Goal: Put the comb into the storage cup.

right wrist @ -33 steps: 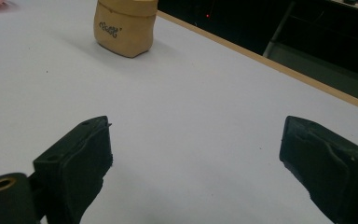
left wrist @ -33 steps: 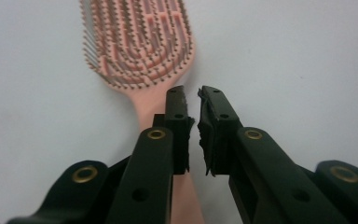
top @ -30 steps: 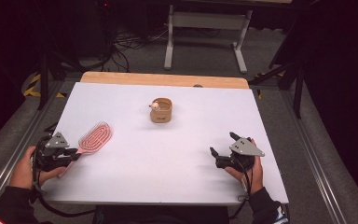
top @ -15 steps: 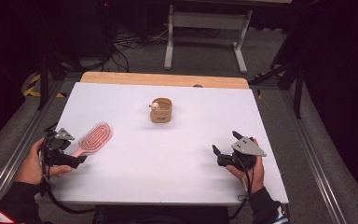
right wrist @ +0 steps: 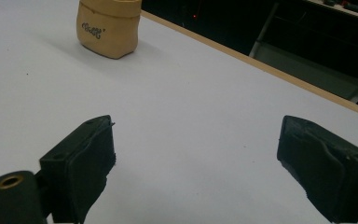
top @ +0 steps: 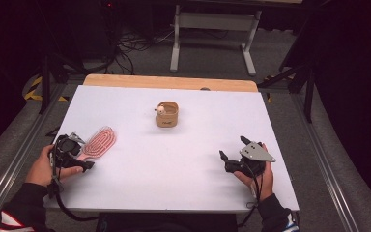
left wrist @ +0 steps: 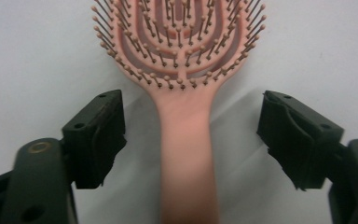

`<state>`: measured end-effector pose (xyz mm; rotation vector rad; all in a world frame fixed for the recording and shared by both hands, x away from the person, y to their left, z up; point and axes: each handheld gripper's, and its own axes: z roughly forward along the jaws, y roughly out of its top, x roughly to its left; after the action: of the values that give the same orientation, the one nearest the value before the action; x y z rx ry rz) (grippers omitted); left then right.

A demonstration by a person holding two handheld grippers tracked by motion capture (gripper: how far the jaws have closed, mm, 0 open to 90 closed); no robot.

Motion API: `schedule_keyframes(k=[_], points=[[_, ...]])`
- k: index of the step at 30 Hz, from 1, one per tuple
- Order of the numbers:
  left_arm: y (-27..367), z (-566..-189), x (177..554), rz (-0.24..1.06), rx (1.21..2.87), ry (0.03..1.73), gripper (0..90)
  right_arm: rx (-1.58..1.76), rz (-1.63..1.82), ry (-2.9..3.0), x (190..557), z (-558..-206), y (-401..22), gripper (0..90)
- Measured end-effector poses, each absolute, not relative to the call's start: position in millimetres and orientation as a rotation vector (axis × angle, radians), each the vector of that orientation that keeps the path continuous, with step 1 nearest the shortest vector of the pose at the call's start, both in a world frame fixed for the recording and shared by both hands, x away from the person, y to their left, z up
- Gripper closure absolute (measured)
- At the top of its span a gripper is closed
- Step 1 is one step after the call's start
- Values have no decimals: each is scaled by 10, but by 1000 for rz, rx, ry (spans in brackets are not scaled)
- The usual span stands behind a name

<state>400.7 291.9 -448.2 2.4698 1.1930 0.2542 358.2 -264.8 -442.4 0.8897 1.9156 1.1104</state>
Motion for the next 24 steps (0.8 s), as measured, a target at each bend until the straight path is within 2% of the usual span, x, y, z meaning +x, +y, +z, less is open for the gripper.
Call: schedule_keyframes(k=[6, 7, 14, 24], points=[[2959, -4454, 4010, 232, 2466, 1185, 477, 888, 1113, 1929, 3589, -4431, -2640, 115], [2966, -4452, 4011, 234, 2466, 1180, 477, 888, 1113, 1929, 3589, -4431, -2640, 115], [3003, -4449, 4021, 251, 2446, 1204, 665, 883, 1109, 1946, 3590, -4436, -2629, 115], [2980, -4476, 3929, 345, 2406, 1198, 693, 880, 1107, 1948, 3591, -4436, -2629, 115]])
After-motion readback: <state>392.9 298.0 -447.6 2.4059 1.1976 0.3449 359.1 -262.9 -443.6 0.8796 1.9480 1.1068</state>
